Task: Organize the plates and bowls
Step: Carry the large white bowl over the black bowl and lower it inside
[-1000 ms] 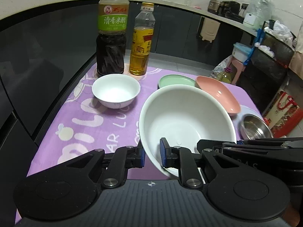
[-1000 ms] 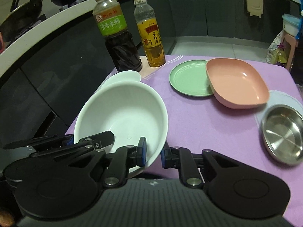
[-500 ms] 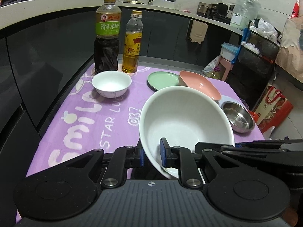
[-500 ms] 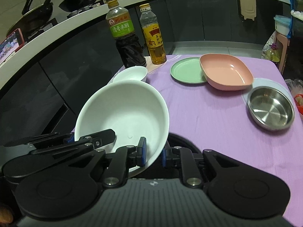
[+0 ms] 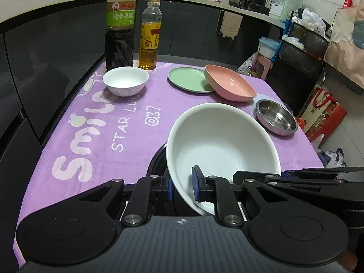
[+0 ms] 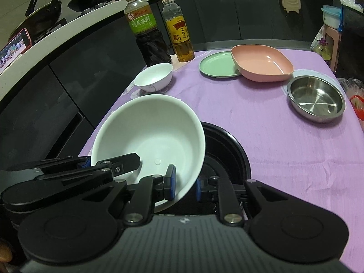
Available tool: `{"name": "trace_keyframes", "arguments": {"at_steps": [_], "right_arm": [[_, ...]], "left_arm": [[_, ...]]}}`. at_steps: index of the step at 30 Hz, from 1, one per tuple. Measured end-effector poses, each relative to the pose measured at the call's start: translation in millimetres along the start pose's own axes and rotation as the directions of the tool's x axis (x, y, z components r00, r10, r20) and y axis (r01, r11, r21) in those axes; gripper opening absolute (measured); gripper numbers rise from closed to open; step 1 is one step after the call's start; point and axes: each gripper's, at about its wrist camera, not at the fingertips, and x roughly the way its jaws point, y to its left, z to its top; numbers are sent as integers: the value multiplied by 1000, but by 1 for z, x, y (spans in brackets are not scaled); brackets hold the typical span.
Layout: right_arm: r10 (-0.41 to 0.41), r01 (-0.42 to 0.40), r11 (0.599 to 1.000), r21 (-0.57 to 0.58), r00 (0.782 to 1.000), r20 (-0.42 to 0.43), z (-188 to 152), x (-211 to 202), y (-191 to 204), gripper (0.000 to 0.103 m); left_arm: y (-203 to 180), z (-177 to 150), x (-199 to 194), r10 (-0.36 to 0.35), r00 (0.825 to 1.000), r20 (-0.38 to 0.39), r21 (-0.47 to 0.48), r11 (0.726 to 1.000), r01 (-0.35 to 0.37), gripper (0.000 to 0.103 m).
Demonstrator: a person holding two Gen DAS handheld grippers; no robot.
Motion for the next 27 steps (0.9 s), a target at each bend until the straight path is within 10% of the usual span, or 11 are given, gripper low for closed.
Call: {"name": "trace_keyframes", "arguments": {"at_steps": [27], "right_arm": [[-30, 31, 999, 27, 998, -49, -5, 9, -4, 17]], "left_arm": [[14, -16, 20, 3, 994, -106, -27, 1000, -6, 15]]}}
